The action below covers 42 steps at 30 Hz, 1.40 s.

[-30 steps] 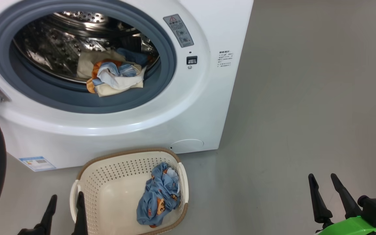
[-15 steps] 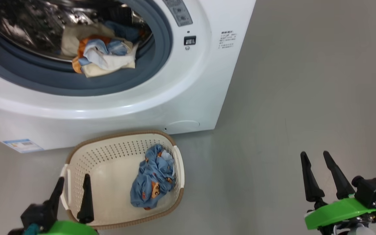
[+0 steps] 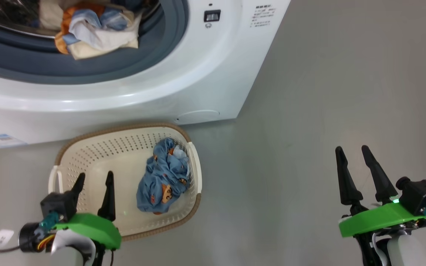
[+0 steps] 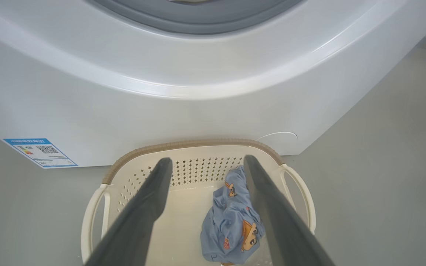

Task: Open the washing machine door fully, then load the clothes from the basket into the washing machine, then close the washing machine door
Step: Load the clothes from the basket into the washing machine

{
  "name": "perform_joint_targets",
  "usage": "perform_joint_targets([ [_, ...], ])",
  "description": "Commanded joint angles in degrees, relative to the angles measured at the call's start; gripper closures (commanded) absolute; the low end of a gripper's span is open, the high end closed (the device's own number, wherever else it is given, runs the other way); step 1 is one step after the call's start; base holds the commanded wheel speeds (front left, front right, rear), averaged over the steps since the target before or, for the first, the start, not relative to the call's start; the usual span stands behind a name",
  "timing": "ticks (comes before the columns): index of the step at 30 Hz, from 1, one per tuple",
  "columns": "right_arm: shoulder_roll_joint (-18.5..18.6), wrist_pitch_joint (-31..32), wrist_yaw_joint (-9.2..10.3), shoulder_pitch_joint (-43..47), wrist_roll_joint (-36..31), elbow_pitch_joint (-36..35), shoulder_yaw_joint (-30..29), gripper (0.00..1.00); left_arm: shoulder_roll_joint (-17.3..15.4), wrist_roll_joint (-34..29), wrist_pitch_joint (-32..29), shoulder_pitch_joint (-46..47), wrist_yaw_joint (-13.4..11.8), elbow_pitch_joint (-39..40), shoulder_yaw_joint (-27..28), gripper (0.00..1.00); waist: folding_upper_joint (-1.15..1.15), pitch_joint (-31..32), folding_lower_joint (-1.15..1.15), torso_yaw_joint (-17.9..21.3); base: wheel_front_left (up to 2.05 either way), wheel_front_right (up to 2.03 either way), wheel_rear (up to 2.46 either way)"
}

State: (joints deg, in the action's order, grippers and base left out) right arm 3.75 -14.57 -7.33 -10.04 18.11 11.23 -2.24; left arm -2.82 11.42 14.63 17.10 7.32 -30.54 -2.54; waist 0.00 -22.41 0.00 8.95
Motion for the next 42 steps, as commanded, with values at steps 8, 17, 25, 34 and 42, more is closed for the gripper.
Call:
perform_joint_targets([
  [8, -0.4, -0.4, -0.16, -2.8, 0.1, -1.5, 2.0, 0.00, -2.0, 2.3, 0.4, 7.3, 0.2, -7.2, -3.0, 0.00, 0.00, -6.0, 0.00, 1.5, 0.00, 0.00, 0.00],
  [17, -0.7, -0.4, -0.16, -4.6, 0.8, -1.7, 3.0, 0.00, -2.4, 5.4, 0.4, 14.2, 0.2, -17.6, -9.7, 0.00, 0.00, -10.6, 0.00, 3.6, 0.00, 0.00, 0.00],
  [25, -0.9, -0.4, -0.16, -6.2, 2.1, -1.9, 4.0, 0.00, -3.1, 9.3, 0.4, 21.2, 0.2, -28.5, -17.6, 0.00, 0.00, -14.8, 0.00, 5.3, 0.00, 0.00, 0.00],
  [34, -0.9, -0.4, -0.16, -7.4, 3.0, -2.3, 4.6, 0.00, -4.0, 15.2, -0.8, 27.5, 0.2, -34.9, -25.1, 0.00, 0.00, -18.4, 0.00, 6.6, 0.00, 0.00, 0.00],
  [42, -0.9, -0.4, -0.16, -8.2, 2.9, -3.1, 4.6, 0.00, -5.8, 20.9, -2.7, 31.9, 0.2, -35.9, -31.9, 0.00, 0.00, -21.6, 0.00, 6.8, 0.00, 0.00, 0.00],
])
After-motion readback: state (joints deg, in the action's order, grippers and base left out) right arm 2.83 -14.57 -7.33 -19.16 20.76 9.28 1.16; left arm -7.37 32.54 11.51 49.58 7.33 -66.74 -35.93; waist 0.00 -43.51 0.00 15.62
